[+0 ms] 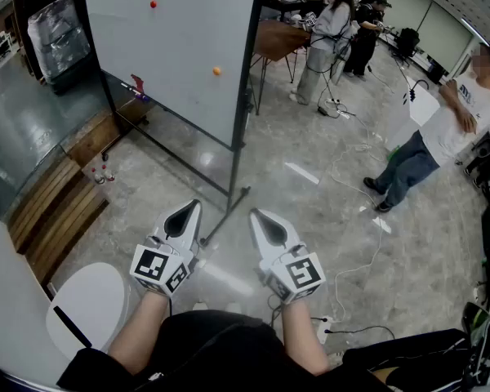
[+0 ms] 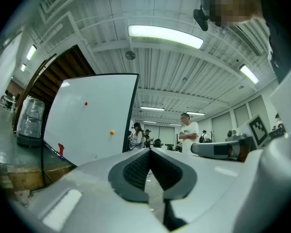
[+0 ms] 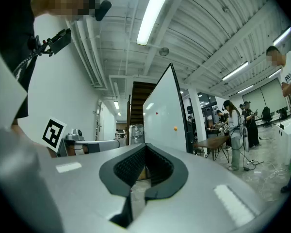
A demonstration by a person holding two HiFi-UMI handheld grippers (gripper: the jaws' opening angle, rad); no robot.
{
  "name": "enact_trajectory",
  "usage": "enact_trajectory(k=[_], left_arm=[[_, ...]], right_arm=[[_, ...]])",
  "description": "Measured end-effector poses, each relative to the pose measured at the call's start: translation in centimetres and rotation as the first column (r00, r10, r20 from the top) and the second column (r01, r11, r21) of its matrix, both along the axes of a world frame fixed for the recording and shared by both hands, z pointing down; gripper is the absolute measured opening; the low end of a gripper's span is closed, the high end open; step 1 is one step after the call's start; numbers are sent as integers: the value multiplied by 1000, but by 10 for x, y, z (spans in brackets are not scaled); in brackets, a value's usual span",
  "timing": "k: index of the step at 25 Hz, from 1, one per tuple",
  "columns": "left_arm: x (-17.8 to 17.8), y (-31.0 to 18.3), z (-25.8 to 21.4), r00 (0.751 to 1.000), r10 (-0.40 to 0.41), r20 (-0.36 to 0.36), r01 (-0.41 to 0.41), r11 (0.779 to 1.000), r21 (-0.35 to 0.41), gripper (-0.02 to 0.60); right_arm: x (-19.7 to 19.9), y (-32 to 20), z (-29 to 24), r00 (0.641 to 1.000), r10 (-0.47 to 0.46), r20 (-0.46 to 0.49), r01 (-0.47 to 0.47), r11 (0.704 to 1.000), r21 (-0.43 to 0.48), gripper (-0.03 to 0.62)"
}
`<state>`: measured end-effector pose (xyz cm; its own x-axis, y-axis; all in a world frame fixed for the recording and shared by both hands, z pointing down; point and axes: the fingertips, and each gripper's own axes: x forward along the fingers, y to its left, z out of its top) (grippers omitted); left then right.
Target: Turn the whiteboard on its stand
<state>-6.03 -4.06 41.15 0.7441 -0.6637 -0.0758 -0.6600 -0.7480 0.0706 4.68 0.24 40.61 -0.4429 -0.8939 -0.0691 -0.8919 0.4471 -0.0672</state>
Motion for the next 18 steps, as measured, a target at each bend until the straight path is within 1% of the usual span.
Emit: enact_trajectory(k=[7,13,18], left_arm=[[9,-2,-4,1000,-3,0,3,1000,1,3],[16,-2,-2,1000,-20,-2,20,1000,-1,3],[22,-1,3,1000,-26,6,26,1000,-6,3]], right_arm=[[4,-2,-1,1000,-13,-11,13,1000,-5,8],[9,-1,-1,997,-70,25,70,998,2,8],[13,0,5,996,-84,43,84,996,-6,8]])
